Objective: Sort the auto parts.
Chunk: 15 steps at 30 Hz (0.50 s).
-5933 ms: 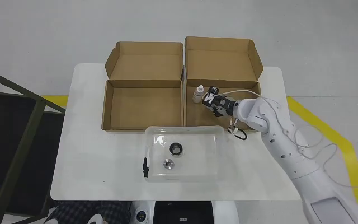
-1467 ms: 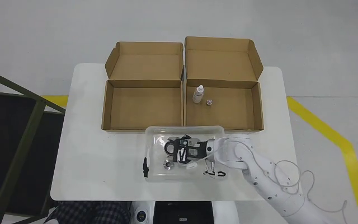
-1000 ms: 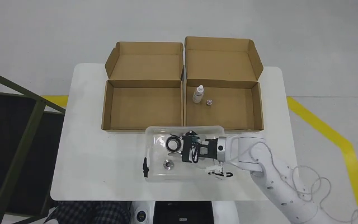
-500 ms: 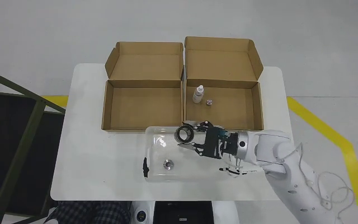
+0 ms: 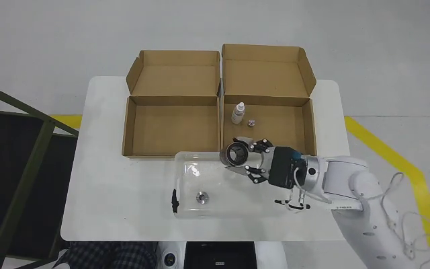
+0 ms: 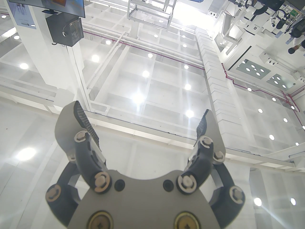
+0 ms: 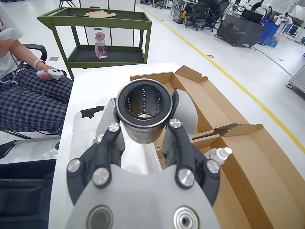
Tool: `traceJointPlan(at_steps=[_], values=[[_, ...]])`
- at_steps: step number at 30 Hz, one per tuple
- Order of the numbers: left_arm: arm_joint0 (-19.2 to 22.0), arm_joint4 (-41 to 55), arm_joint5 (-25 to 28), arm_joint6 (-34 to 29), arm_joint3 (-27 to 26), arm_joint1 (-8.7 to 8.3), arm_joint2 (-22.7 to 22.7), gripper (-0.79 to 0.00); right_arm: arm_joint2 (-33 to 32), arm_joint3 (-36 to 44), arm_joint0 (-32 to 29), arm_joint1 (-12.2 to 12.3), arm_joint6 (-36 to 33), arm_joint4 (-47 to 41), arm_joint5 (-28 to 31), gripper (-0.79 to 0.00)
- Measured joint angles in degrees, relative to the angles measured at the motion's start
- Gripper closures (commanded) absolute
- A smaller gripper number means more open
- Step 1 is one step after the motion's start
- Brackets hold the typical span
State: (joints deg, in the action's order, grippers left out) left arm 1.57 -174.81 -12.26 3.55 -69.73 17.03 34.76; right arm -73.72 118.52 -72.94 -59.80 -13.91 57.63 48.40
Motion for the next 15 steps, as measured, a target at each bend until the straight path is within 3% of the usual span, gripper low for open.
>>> traceJointPlan(at_steps=[15], values=[[0.0,0.0,0.0,0.0,0.0,0.0,0.0,-0.785,-3.1,0.5,-0.8,0.5,1.9,-1.6,-0.7,0.0]])
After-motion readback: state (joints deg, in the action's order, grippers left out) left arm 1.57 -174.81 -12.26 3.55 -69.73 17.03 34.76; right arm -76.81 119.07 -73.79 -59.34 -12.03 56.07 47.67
